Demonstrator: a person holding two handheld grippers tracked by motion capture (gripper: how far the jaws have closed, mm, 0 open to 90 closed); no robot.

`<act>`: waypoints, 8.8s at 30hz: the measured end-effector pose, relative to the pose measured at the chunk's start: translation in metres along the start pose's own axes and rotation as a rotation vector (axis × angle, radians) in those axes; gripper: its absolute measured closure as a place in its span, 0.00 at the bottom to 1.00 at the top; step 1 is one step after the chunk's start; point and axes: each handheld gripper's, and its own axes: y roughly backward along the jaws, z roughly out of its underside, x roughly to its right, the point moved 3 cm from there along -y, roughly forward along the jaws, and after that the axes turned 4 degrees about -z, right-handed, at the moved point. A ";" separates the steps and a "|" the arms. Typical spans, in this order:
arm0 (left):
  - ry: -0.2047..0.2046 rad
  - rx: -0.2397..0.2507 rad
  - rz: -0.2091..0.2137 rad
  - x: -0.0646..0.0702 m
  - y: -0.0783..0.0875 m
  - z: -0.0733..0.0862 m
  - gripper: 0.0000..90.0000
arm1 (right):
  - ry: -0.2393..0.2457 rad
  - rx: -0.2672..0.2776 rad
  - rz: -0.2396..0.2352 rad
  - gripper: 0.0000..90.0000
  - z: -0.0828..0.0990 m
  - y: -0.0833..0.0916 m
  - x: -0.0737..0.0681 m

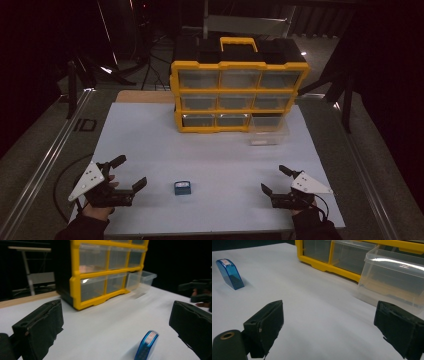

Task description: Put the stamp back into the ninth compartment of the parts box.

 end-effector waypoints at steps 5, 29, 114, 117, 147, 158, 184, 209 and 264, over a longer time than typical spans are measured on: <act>0.014 0.011 0.048 0.003 -0.003 -0.010 0.00 | -0.001 0.000 -0.003 0.10 0.000 0.000 0.000; -0.035 -0.053 0.302 0.031 -0.035 -0.030 0.00 | -0.003 -0.005 -0.018 0.10 0.001 -0.002 -0.001; -0.322 -0.584 0.512 0.042 -0.116 0.041 0.78 | -0.012 -0.026 -0.049 0.10 0.005 -0.005 -0.002; -0.330 -0.589 0.519 0.045 -0.119 0.035 0.78 | -0.013 -0.025 -0.050 0.10 0.005 -0.004 -0.001; -0.414 -0.622 0.593 0.076 -0.165 -0.015 0.78 | -0.010 -0.019 -0.056 0.10 0.005 -0.004 -0.002; -0.439 -0.623 0.597 0.085 -0.179 -0.032 0.78 | -0.010 -0.017 -0.056 0.10 0.005 -0.004 -0.002; -0.472 -0.560 0.598 0.102 -0.213 -0.077 0.78 | -0.009 -0.026 -0.065 0.10 0.006 -0.005 -0.003; -0.444 -0.473 0.619 0.118 -0.249 -0.114 0.78 | -0.009 -0.022 -0.068 0.10 0.005 -0.005 -0.004; -0.351 -0.423 0.427 0.143 -0.373 -0.123 0.77 | -0.028 -0.002 -0.075 0.10 0.005 -0.002 -0.002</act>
